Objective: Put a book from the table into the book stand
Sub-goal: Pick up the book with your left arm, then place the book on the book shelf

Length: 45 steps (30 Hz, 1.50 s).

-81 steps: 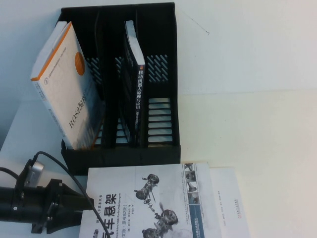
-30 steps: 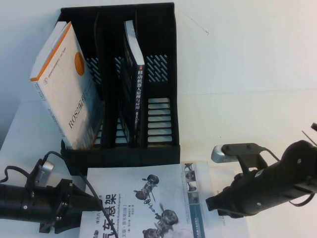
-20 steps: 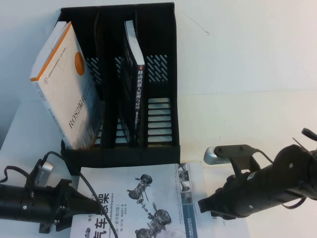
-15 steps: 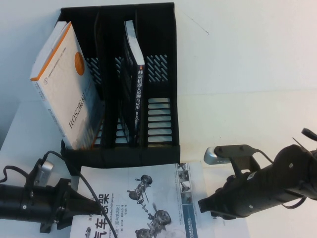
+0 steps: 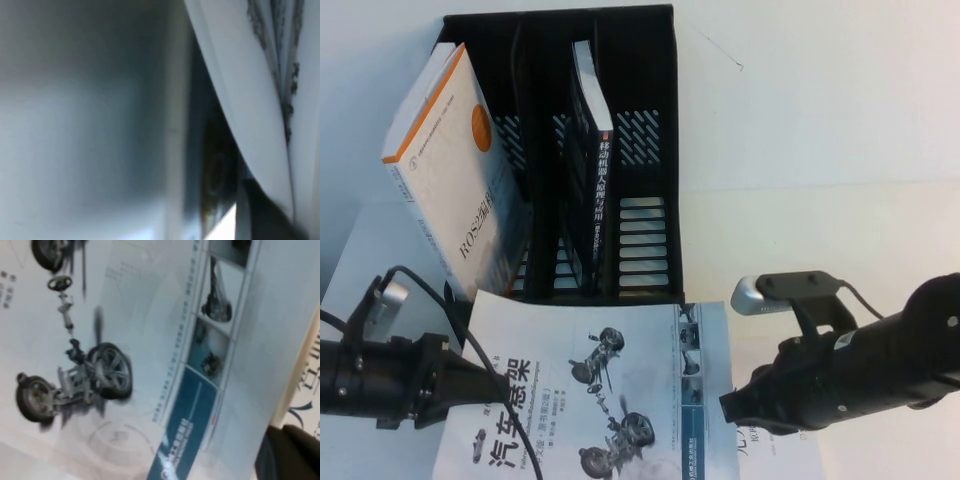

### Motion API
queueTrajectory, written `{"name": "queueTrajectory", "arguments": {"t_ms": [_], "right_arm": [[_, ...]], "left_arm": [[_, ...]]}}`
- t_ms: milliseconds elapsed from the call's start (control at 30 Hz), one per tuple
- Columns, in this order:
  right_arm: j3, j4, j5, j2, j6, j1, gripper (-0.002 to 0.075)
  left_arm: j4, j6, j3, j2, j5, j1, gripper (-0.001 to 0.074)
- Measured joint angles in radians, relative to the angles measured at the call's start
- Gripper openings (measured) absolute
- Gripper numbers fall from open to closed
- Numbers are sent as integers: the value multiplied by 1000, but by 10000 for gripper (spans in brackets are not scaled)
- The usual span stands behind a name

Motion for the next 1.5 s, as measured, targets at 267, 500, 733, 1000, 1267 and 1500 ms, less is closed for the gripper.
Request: {"name": "queueTrajectory", "arguments": {"t_ms": [267, 500, 733, 1000, 1267, 1500], "right_arm": [[0, -5, 94, -218, 11, 8, 0], [0, -108, 116, -386, 105, 8, 0], [6, -261, 156, -559, 225, 8, 0], [6, -537, 260, -718, 444, 8, 0], [8, -892, 456, -839, 752, 8, 0], [8, -990, 561, -935, 869, 8, 0]], "left_arm": [[69, -84, 3, -367, 21, -8, 118], [96, -180, 4, -674, 42, -8, 118], [96, -315, -227, -799, 111, -8, 118], [131, -457, -622, -740, 36, -9, 118], [136, -529, -900, -522, 38, -41, 118], [326, -610, -1016, -352, -56, -213, 118]]}}
